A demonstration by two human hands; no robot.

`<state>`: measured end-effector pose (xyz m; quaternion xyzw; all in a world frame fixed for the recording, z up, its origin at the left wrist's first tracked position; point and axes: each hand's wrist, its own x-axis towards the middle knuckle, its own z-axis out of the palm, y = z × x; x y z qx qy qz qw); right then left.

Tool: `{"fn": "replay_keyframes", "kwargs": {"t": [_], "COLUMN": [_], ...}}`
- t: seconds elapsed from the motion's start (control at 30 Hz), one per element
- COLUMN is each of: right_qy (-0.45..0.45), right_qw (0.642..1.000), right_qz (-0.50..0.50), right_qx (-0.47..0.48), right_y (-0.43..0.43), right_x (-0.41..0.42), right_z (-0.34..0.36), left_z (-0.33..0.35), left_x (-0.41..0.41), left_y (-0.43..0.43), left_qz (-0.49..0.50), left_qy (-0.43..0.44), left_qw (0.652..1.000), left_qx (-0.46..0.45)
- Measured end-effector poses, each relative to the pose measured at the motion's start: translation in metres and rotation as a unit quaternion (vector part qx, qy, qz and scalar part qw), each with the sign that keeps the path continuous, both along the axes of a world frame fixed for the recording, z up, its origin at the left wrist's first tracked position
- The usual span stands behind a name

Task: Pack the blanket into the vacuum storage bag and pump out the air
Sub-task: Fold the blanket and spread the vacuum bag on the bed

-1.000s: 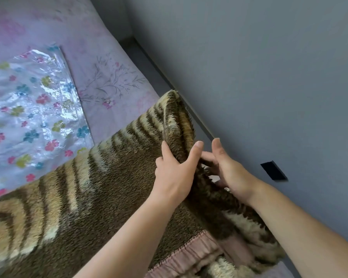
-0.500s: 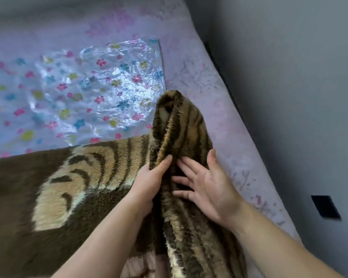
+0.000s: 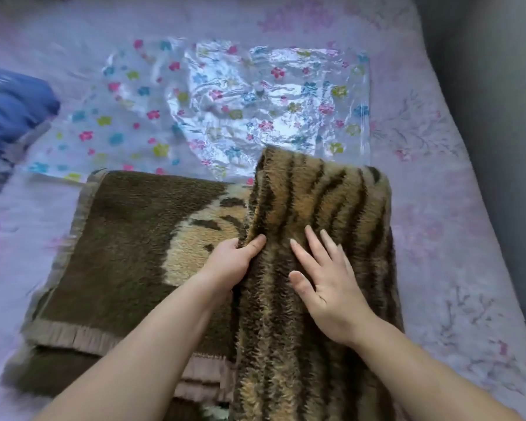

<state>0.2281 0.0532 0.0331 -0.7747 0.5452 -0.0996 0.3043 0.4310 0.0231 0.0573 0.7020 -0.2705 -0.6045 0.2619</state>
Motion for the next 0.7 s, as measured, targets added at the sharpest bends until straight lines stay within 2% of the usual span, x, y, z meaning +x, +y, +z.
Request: {"fn": "replay_keyframes", "kwargs": {"t": [0.2,0.27,0.37,0.47,0.53,0.6,0.7], "right_qy": [0.049,0.079,0.124,0.163,0.195,0.212,0.211], "right_qw": [0.992,0.987,0.981,0.976,0.970,0.967,0.968], "right_qz": [0.098,0.107,0.104,0.126,0.137,0.132,0.124], "right_qx": [-0.058,-0.092,-0.103,-0.072,-0.058,-0.054,-0.052], "right_y": [-0.012,-0.018,-0.026,-0.030,-0.031,-0.033,-0.035], "right_x": [0.098,0.132,0.176,0.206,0.219,0.228,0.235], "right_z": [-0.003,-0.007,-0.017,-0.039,-0.052,-0.059,-0.059], "left_z": [-0.012,-0.013,-0.023,-0.048,-0.068,-0.081,-0.085], "left_x": [0.121,0.170,0.241,0.278,0.282,0.280,0.283], "left_y": [-0.010,-0.018,-0.026,-0.024,-0.021,-0.018,-0.019], "left_qz": [-0.002,-0.027,-0.014,-0.025,-0.043,-0.043,-0.038], "left_qy": [-0.174,-0.245,-0.333,-0.369,-0.355,-0.346,-0.398], "left_qw": [0.984,0.968,0.940,0.929,0.934,0.937,0.914], "left_qx": [-0.038,-0.055,-0.066,-0.032,-0.020,-0.032,-0.074]}}
